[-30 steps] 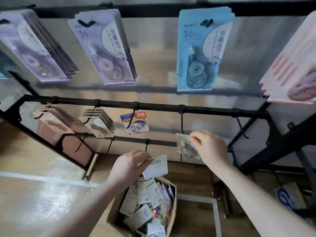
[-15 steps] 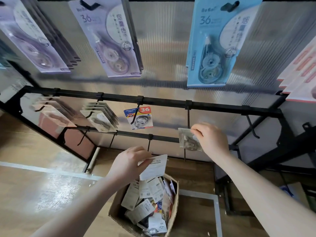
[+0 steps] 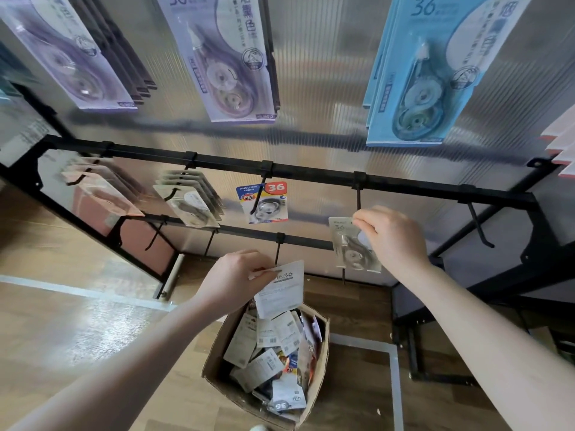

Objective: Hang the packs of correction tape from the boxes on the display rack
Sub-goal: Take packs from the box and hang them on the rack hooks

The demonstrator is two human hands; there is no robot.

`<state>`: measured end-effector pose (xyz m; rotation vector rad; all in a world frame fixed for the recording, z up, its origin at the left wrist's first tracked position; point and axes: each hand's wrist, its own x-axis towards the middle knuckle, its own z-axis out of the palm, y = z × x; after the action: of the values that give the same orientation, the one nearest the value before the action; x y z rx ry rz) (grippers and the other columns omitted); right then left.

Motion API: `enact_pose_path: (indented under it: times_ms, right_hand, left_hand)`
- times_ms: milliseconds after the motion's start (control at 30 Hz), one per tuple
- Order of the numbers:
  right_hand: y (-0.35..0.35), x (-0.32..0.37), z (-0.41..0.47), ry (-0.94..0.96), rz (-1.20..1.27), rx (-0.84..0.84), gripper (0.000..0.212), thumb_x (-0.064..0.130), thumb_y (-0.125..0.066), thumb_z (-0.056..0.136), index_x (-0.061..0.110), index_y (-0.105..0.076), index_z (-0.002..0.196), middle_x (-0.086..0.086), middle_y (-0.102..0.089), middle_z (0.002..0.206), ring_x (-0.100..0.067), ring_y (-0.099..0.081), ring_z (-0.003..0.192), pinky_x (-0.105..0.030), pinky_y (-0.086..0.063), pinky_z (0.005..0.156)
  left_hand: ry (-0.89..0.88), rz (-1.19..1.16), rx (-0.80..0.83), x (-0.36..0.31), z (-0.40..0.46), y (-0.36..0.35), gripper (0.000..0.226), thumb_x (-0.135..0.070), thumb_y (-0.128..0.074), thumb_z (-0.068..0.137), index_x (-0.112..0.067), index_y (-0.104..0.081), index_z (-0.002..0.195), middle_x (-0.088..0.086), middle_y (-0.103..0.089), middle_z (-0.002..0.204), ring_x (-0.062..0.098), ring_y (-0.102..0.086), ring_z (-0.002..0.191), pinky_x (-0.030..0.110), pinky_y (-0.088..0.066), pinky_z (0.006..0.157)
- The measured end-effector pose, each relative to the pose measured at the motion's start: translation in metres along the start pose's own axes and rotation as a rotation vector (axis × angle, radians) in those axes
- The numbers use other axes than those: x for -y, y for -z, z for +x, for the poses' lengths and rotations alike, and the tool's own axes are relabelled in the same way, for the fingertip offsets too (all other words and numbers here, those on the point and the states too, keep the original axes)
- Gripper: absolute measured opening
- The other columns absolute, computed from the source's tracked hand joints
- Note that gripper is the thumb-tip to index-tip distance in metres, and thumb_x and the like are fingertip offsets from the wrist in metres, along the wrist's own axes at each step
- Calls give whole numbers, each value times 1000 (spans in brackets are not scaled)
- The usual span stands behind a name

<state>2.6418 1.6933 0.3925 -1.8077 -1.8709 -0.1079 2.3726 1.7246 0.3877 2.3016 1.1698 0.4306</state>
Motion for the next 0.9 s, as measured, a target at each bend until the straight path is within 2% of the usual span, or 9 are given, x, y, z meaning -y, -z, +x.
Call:
enact_pose_path:
  times_ms: [67,200,300,400,567,767,900]
  right_hand:
    - [-1,-1,2,-21,0,25,4,8,-68,82,6,-72,83,-8,-66,69,-26,-61,59,-17,-30,52]
    - [-1,-7,4,-42,43,56,10,8,-63,86,5,-72,89,-9,-68,76,-26,-62,66,-21,-33,58]
    - [0,-13,5,-3,70,93,10,8,-64,86,5,-72,91,-9,-69,77,-27,-63,65,-27,-46,55]
    - [2,-17,3,58,52,108,7,6,-67,83,5,-72,88,-9,-68,73,-28,-63,60,-38,-54,50]
    - [5,-20,-1,108,29,110,11,-3,-72,75,3,-72,84,-9,-70,73,-25,-66,59,-32,-55,51]
    - [4,-20,0,135,24,134,12,-4,-72,74,3,-71,83,-9,-69,72,-28,-64,57,-34,-54,47]
    - [4,-19,0,71,66,139,11,1,-66,82,2,-71,92,-13,-71,81,-31,-66,68,-37,-55,54]
  left_hand:
    - [60,-101,22,-2,3,3,4,-17,-67,83,-16,-71,83,-16,-60,72,-6,-53,69,7,-36,57]
    - [139,-283,68,-7,9,10,9,-19,-65,85,-17,-70,78,-6,-67,73,1,-55,67,13,-37,55]
    - [138,-322,91,-13,11,16,15,-18,-65,85,-27,-66,74,-14,-66,72,-5,-56,67,10,-39,56]
    - [127,-279,93,-16,12,19,17,-17,-66,85,-30,-63,74,-20,-62,72,-9,-55,69,7,-38,58]
    - [121,-186,110,-13,11,19,12,-16,-66,83,-26,-64,76,-18,-61,73,-10,-54,73,6,-37,59]
    - [120,-119,133,-5,11,10,5,-19,-66,83,-18,-70,86,-23,-58,76,-12,-53,80,5,-39,61]
    - [106,-106,141,-3,11,4,5,-19,-66,83,-19,-70,87,-23,-58,76,-10,-53,82,6,-40,64]
